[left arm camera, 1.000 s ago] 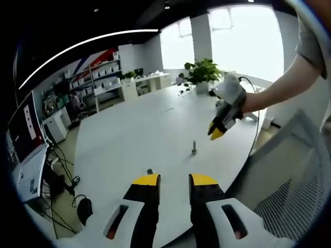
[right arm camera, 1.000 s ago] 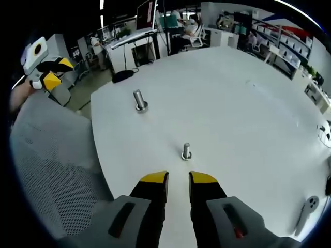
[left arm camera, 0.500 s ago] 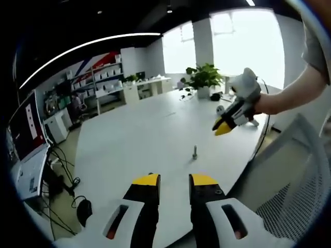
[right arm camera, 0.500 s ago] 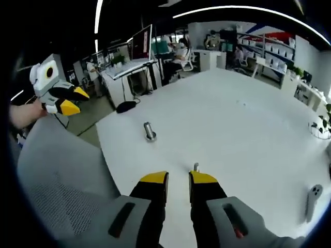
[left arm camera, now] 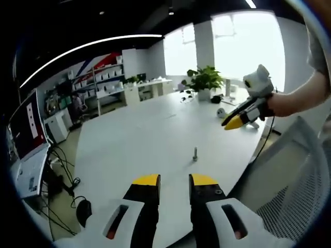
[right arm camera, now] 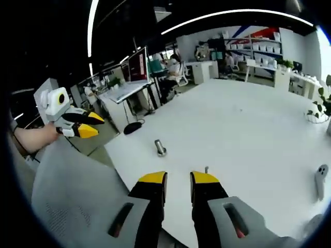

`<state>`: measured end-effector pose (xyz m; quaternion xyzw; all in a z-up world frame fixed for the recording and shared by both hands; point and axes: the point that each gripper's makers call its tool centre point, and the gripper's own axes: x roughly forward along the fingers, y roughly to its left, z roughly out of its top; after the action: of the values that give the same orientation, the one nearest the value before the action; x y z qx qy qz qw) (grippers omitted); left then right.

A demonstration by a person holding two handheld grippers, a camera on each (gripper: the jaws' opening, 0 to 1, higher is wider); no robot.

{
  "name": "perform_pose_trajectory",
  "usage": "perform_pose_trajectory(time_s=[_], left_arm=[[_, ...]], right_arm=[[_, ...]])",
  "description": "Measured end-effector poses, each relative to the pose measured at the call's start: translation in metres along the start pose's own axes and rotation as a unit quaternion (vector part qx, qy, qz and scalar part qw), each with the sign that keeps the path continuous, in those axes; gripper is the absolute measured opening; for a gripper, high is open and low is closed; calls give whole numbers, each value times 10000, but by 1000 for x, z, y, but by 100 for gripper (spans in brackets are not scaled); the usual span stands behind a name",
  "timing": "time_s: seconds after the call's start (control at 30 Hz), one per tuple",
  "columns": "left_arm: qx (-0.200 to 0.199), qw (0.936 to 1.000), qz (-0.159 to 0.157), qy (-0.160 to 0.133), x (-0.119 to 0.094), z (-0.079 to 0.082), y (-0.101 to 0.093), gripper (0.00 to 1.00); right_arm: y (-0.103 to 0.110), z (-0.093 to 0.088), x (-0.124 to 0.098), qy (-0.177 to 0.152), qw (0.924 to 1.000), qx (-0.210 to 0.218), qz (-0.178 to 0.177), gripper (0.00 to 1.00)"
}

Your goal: Place the washer onto the threaded stud by aligning its center hole with the stud, sliding it down to the base, and recovering from edge contact or off-axis alignment until the washer reaches the visible bottom stop.

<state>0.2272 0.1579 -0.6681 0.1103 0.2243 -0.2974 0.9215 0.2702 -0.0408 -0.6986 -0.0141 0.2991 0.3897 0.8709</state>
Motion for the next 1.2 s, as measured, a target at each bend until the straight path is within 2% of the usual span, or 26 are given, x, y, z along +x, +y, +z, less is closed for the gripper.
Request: perform_pose_trajectory(time_s=[0.3,0.47,0.73,0.83,0.9,0.97,1.07,1.2], left_arm=[[8,10000,11,22,0,0,0,20],[146,9999,7,92,2,-2,-3,20],[92,9999,12,69,0,-2,-2,20],[113,9999,32,63,0,-1,-2,20],[119,9999,40,59,0,-1,-1,20],[102,9999,58,59,0,-2,-1,20],[52,9999,92,-13,-2,1,1,19],[13,9999,43,-122,-3,6,-3,19]], right_arm=[[21,-6,-21,-123,9999,-1,96,24],[22,2,-33,-238,9995,-195,-2,25],[27,-6,-43,-342,9992,-117,-140,25],[30,-6,-44,-395,9987,-273,-188,25],[31,-3,-45,-456,9969,-572,-299,25],[32,-4,-44,-463,9960,-684,-354,25],[24,-9,-45,-385,9962,-629,-465,26],[17,-10,-49,-451,9957,-545,-591,27]])
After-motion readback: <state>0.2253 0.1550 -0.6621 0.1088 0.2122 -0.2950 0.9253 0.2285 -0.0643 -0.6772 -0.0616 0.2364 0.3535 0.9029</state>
